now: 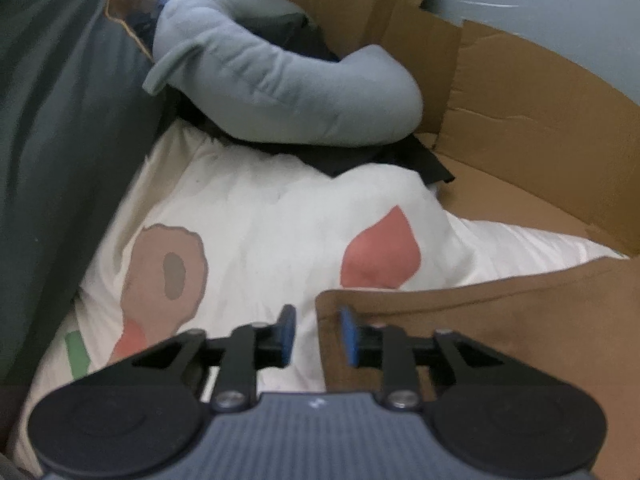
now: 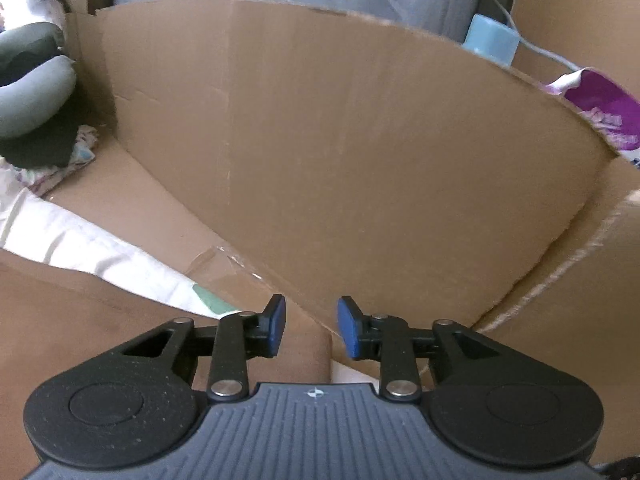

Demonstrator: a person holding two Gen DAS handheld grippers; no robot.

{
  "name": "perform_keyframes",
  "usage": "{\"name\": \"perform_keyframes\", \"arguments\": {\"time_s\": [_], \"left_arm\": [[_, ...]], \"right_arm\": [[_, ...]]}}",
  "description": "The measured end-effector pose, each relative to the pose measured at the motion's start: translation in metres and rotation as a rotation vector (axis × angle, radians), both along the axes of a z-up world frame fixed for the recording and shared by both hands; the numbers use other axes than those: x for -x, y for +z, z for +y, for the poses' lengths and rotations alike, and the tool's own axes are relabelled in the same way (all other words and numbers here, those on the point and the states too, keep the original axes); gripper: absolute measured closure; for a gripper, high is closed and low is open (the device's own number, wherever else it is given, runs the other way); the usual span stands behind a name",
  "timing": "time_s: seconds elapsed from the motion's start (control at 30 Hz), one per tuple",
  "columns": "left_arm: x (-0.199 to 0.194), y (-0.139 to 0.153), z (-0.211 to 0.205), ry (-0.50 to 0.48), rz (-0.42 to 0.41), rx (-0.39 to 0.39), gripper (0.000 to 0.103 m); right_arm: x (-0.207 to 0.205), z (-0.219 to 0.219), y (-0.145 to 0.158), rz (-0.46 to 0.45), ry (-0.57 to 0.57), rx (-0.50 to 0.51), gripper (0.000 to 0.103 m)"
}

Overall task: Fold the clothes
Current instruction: 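Open both tools and release the folded brown shirt onto the duvet, then move both open tools over the folded shirt's edge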

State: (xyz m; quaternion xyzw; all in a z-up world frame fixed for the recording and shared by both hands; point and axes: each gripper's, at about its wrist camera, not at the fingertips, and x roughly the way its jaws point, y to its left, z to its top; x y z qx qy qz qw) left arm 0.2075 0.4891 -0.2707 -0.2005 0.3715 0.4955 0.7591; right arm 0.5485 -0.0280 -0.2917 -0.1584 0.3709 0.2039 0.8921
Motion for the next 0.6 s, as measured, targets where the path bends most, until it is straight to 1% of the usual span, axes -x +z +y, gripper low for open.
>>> {"name": "perform_keyframes", "arguments": {"time_s": [0.1, 0.2, 0.37, 0.4, 0.47, 0.5, 0.6], "left_arm": [[0.007, 0.014, -0.012, -0.019, -0.017, 0.014, 0.065], [0.014, 0.028, -0.024, -0.034, -0.031, 0.025, 0.064], [0.026, 0.052, -0.049, -0.006, -0.058, 0.041, 0.059], [0.029, 0.057, -0.055, -0.002, -0.067, 0.044, 0.058], [0.033, 0.07, -0.072, 0.001, -0.076, 0.022, 0.053], [0.036, 0.075, -0.081, 0.007, -0.087, 0.016, 0.048], [0.046, 0.085, -0.107, 0.019, -0.123, 0.028, 0.047]], "right_arm": [[0.013, -0.012, 0.009, 0.019, 0.013, -0.041, 0.067], [0.028, -0.025, 0.016, 0.038, 0.019, -0.058, 0.067], [0.055, -0.043, 0.035, 0.068, 0.007, -0.084, 0.067], [0.06, -0.046, 0.039, 0.067, 0.0, -0.089, 0.067], [0.074, -0.053, 0.051, 0.054, -0.013, -0.105, 0.067], [0.081, -0.057, 0.057, 0.048, -0.02, -0.114, 0.067], [0.102, -0.067, 0.076, 0.028, -0.041, -0.139, 0.066]]}}
